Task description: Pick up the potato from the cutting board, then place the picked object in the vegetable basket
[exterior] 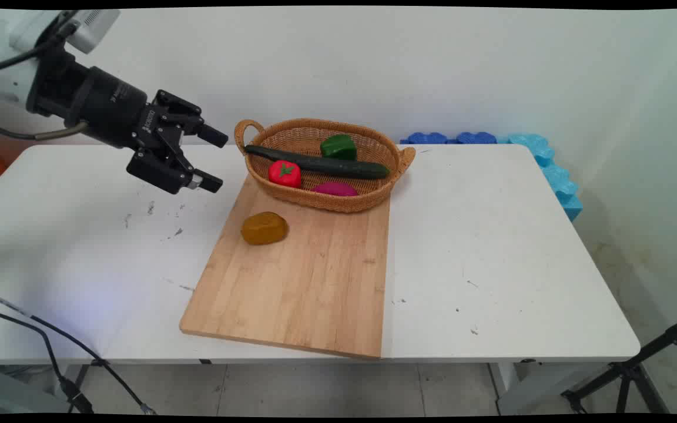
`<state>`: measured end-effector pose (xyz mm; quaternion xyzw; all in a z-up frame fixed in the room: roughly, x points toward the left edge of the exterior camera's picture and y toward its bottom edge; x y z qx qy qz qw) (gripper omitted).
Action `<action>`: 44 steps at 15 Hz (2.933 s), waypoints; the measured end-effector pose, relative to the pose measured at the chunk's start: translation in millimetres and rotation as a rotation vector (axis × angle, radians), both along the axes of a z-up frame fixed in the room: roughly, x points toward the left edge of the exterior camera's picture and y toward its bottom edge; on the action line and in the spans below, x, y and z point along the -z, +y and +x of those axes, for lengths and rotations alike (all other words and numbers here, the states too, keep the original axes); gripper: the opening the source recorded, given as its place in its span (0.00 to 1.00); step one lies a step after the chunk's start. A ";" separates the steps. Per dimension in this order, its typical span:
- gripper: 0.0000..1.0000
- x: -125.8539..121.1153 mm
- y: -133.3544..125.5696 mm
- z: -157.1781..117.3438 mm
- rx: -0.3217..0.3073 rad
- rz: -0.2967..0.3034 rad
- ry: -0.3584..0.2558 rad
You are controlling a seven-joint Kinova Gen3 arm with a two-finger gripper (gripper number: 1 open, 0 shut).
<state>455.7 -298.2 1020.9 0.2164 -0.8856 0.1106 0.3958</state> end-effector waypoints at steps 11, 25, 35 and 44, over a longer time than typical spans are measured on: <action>1.00 8.0 -66.9 -26.8 -0.098 -0.008 -0.157; 1.00 114.0 -122.1 -54.5 -0.136 0.241 -0.460; 0.00 159.1 -138.6 -76.9 -0.132 0.322 -0.488; 0.00 141.4 -116.5 -81.2 -0.011 0.302 -0.469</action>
